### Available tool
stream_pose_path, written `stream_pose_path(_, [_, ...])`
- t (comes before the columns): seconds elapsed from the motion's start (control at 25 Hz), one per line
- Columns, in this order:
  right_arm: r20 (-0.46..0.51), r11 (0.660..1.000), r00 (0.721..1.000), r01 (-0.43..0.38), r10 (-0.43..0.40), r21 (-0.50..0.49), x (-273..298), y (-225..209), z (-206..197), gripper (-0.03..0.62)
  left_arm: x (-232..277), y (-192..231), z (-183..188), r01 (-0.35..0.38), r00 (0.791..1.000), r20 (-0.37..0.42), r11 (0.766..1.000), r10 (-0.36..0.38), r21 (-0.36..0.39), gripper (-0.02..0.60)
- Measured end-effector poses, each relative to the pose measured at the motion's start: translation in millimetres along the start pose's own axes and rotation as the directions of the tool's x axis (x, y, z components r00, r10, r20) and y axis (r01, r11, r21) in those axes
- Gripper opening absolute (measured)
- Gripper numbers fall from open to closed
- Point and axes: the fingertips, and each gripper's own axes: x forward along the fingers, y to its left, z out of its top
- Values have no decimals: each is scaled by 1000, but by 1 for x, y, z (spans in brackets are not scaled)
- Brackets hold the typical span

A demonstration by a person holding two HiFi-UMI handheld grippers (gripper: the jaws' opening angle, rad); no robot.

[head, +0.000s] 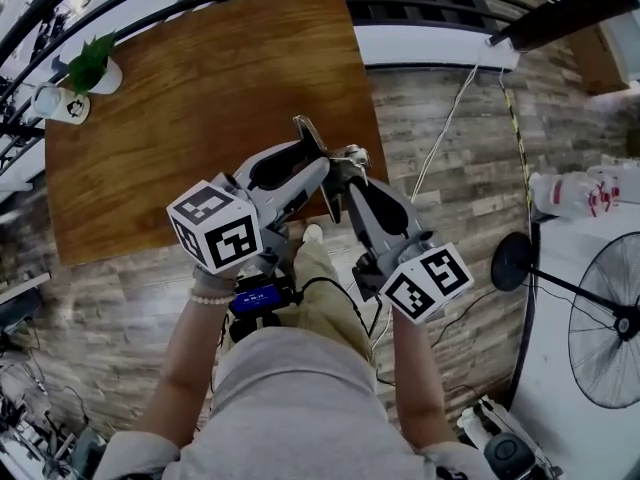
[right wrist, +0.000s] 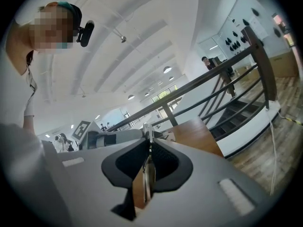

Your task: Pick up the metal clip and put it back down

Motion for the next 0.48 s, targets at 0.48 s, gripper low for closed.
stream_pose_path(0.48, [-75,997,997,24,-19,73,12,-41,-36,58,27,38,-38,-51,995,-87,997,46,-57,149])
